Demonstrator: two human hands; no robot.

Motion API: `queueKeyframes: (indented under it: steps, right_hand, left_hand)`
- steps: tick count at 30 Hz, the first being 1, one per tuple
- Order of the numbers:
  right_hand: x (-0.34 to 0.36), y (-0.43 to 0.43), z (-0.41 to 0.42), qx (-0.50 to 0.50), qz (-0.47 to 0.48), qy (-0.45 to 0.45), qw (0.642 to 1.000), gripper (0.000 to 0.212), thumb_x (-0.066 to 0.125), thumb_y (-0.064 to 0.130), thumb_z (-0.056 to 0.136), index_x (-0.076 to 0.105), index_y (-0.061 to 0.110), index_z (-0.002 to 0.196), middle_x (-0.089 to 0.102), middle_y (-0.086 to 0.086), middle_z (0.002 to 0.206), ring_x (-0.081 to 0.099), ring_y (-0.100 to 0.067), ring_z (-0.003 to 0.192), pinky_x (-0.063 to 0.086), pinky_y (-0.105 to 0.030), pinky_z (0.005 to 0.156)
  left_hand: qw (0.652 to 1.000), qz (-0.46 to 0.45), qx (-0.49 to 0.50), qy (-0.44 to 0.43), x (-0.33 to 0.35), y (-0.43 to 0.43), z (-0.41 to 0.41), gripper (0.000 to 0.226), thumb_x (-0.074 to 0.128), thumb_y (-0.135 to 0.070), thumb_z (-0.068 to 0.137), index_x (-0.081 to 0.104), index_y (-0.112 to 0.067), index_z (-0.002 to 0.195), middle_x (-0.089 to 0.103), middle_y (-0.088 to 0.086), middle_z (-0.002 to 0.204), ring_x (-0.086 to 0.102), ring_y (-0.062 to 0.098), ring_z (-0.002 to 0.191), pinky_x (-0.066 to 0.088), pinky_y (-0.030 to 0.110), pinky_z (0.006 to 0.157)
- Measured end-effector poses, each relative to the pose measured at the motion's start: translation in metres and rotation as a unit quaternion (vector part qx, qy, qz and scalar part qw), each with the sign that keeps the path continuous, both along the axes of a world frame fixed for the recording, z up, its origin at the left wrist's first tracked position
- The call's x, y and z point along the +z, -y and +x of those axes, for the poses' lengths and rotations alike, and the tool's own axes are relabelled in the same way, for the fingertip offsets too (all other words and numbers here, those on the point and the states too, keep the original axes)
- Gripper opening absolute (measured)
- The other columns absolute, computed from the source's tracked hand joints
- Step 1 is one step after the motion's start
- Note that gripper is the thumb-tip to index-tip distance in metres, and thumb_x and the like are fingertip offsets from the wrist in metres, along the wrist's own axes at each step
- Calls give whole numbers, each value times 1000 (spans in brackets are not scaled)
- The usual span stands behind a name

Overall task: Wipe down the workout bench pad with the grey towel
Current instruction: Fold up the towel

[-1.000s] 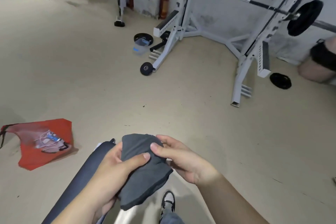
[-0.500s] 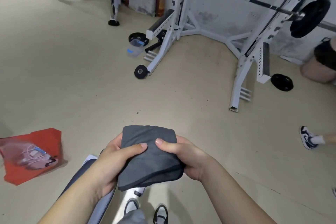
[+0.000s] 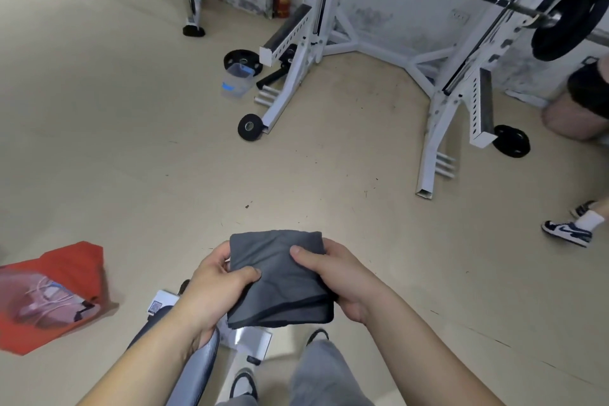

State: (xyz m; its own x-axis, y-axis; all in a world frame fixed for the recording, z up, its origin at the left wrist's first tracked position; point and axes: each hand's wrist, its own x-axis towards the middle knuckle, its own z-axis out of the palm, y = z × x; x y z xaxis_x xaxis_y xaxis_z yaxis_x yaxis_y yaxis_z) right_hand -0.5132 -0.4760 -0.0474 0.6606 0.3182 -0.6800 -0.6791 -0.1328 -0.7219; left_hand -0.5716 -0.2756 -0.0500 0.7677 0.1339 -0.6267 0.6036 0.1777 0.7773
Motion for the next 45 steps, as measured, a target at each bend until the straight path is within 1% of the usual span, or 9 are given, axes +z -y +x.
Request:
queueKeyframes:
  steps: [4,9,14,26,31,35,38,42,45]
  right_hand:
    - [-10,6,60,-27,-13,0,1000,34,73,33,96,69,15,124,80,-2,116,76,-22,109,58,-42,101]
    - [-10,11,160,-29,-18,20,999,29,67,38,100,68,19,122,81,3,110,78,-13,97,60,-24,72]
    - [5,-11,263,16,-23,40,999,29,65,42,100,69,23,122,80,5,111,77,-14,101,61,-31,84]
    - [8,-208,443,91,-26,14,995,30,63,45,101,70,21,118,82,0,104,80,-19,88,63,-30,62]
    - [2,-317,536,78,-30,19,996,28,67,40,100,71,20,119,82,-3,106,79,-25,97,66,-43,77]
    - [11,-396,609,67,-27,13,997,31,72,41,96,70,19,117,80,-6,111,78,-26,97,66,-43,74]
    - [14,-438,667,59,-27,7,998,35,72,46,94,72,21,118,79,-5,115,77,-25,104,64,-47,88]
    - [13,-477,763,85,5,-22,996,37,75,40,93,70,22,125,79,-4,118,75,-25,110,58,-48,101]
    - [2,-507,840,82,24,-14,996,40,77,18,91,66,19,129,78,-8,119,75,-29,111,60,-48,97]
  left_hand:
    - [1000,8,-2,6,-9,9,58,38,66,4,90,71,-26,113,80,11,101,77,31,93,60,46,89]
    - [999,16,17,39,-16,23,153,31,62,-3,98,66,-25,119,80,3,106,76,23,100,59,42,90]
    - [995,19,67,68,-4,11,237,21,61,-14,101,65,-26,117,80,2,105,76,21,98,60,36,82]
    - [976,30,216,6,-9,-158,387,13,68,-21,95,69,-23,108,80,4,97,78,22,86,56,31,68]
    - [982,-24,184,-40,-23,-274,471,21,67,-10,89,67,-6,110,77,18,107,73,23,84,59,39,79]
    - [988,-15,147,-44,-10,-354,543,34,62,4,83,65,-13,112,78,14,104,77,28,90,62,48,87]
    - [989,24,134,-50,-1,-403,606,33,62,4,81,67,-14,108,77,14,102,76,32,92,61,53,87]
    - [991,68,107,-31,7,-463,714,26,63,2,83,70,-16,100,75,5,88,70,24,77,54,33,66]
    - [992,87,90,-19,2,-504,801,22,64,-1,84,71,-17,97,75,3,83,67,19,72,50,29,65]
